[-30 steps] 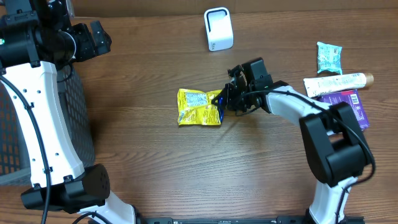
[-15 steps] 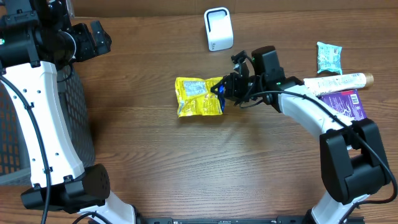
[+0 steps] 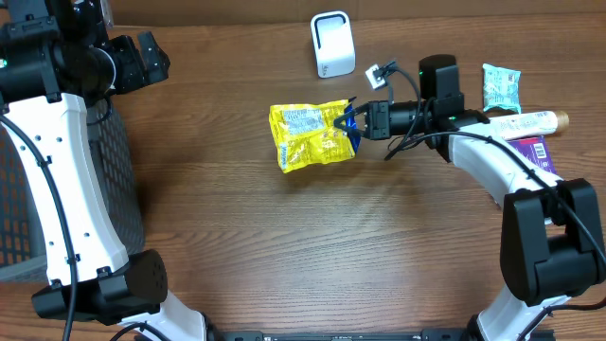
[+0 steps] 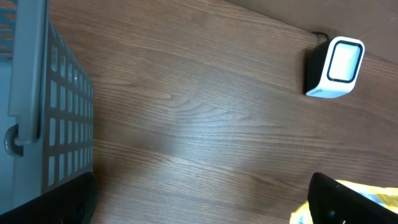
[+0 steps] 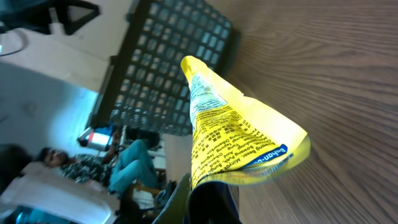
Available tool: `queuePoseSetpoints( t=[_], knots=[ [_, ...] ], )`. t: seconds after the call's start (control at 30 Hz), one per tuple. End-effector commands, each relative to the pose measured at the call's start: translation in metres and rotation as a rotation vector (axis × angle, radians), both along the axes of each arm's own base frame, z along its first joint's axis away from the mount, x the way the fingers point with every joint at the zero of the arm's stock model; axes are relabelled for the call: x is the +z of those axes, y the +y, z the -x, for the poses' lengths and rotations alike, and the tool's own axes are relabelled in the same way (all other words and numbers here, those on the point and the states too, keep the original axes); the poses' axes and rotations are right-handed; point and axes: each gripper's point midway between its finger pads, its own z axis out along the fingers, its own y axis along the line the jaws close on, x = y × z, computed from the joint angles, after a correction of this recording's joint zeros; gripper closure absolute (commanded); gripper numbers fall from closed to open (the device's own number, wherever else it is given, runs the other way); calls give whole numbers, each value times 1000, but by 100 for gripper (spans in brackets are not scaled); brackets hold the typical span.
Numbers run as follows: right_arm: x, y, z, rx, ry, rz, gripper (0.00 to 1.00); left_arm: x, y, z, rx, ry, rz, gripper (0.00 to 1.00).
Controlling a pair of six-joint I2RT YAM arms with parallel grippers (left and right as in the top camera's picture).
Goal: Scan the item barcode
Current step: 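Lift the yellow packet and carry it to the scanner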
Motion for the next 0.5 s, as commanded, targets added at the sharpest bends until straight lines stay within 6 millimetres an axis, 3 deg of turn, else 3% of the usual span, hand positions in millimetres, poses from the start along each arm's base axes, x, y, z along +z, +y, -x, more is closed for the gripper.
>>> queuePoseSetpoints(
  t=[0.0, 0.17, 0.27, 0.4, 0.47],
  knots=[
    [50, -4, 7, 90, -128, -94, 96, 5, -3, -1, -4, -17, 6, 0],
    [59, -13, -5, 53, -132, -90, 96, 5, -3, -1, -4, -17, 6, 0],
    [54, -19, -29, -74, -120, -22, 96, 5, -3, -1, -4, -17, 6, 0],
    [20, -41, -73, -365, -98, 229, 96, 5, -3, -1, -4, -17, 6, 1],
    [-3, -63, -88, -510, -98, 435, 96, 5, -3, -1, -4, -17, 6, 0]
  ],
)
